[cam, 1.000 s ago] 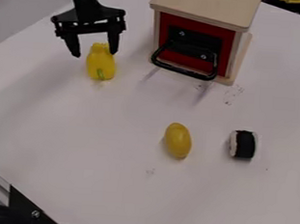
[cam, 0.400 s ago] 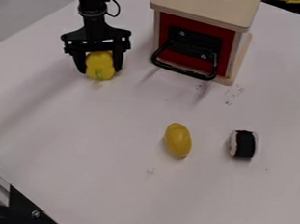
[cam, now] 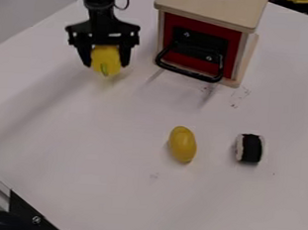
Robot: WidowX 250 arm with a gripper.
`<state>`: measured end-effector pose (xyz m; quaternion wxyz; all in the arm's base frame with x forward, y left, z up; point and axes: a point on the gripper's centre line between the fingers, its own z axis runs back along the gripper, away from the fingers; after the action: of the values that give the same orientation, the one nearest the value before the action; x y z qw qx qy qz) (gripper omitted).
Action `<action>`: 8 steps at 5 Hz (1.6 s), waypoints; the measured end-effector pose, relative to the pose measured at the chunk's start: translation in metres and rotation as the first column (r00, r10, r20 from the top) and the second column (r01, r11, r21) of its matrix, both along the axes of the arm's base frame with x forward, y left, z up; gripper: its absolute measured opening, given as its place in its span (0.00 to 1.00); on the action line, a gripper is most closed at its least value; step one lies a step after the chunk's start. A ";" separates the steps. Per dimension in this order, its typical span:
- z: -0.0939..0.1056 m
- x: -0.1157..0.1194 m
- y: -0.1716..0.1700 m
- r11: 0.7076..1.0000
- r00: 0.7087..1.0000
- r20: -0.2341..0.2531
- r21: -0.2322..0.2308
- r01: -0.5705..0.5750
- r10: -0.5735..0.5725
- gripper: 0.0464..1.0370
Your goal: Taken yellow colored object
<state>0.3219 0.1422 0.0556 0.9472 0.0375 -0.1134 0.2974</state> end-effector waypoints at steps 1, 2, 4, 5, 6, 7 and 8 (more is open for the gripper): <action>0.041 0.013 -0.010 0.997 0.997 0.027 0.038 0.071 -0.072 0.85; 0.085 0.042 -0.025 0.990 0.987 0.089 0.057 0.127 -0.132 0.85; 0.107 0.129 -0.038 0.979 0.976 0.072 0.033 0.203 -0.205 0.85; 0.111 0.143 -0.053 0.969 0.969 0.047 0.059 0.240 -0.243 0.85; 0.105 0.144 -0.065 0.964 0.964 0.036 0.057 0.261 -0.263 0.85; 0.089 0.139 -0.069 0.965 0.966 0.009 0.040 0.258 -0.259 0.85; 0.084 0.136 -0.084 0.961 0.961 0.003 0.007 0.277 -0.277 0.85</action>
<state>0.4584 0.0584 0.1391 0.9792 0.0237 -0.1203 0.1618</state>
